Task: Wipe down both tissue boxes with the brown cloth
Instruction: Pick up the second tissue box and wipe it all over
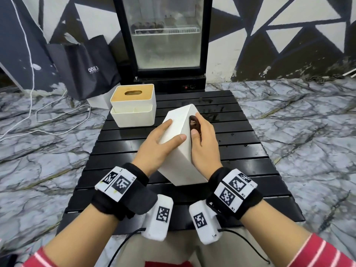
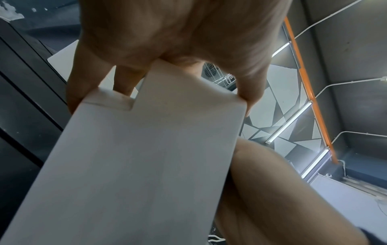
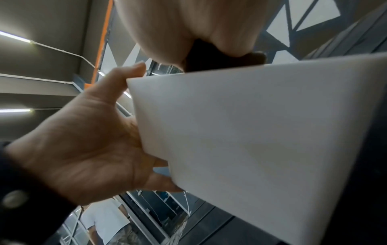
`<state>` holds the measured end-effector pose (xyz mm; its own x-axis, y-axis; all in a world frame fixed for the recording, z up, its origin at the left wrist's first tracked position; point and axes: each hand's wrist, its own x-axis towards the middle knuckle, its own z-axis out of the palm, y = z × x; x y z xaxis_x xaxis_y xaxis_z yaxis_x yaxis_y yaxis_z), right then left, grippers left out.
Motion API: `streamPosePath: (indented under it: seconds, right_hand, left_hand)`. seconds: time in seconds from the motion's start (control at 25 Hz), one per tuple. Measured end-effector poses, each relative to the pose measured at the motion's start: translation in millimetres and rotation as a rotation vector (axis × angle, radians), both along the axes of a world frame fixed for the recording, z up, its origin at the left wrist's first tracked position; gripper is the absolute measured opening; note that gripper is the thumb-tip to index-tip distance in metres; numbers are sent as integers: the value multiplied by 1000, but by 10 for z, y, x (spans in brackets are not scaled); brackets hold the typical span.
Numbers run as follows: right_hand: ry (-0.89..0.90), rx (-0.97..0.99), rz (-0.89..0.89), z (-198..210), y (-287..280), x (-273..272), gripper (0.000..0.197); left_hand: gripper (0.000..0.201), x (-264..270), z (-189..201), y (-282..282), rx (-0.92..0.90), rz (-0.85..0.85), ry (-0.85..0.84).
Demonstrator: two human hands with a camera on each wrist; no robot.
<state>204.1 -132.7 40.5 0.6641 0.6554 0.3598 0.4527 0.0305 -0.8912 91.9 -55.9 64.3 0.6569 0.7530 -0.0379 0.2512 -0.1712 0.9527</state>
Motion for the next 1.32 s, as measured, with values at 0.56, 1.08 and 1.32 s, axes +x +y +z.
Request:
streamPosePath:
  seconds: [0.56, 1.08, 1.32]
  right_hand:
    - [136, -168, -24, -126, 26, 418, 43]
    - [258, -146, -74, -220, -322, -102, 43]
    - [260, -137, -44, -222, -424, -140, 44]
  left_hand:
    - [95, 63, 14, -52, 37, 9, 11]
    - [94, 45, 50, -105, 72, 28, 33]
    - [90, 37, 63, -122, 47, 39, 16]
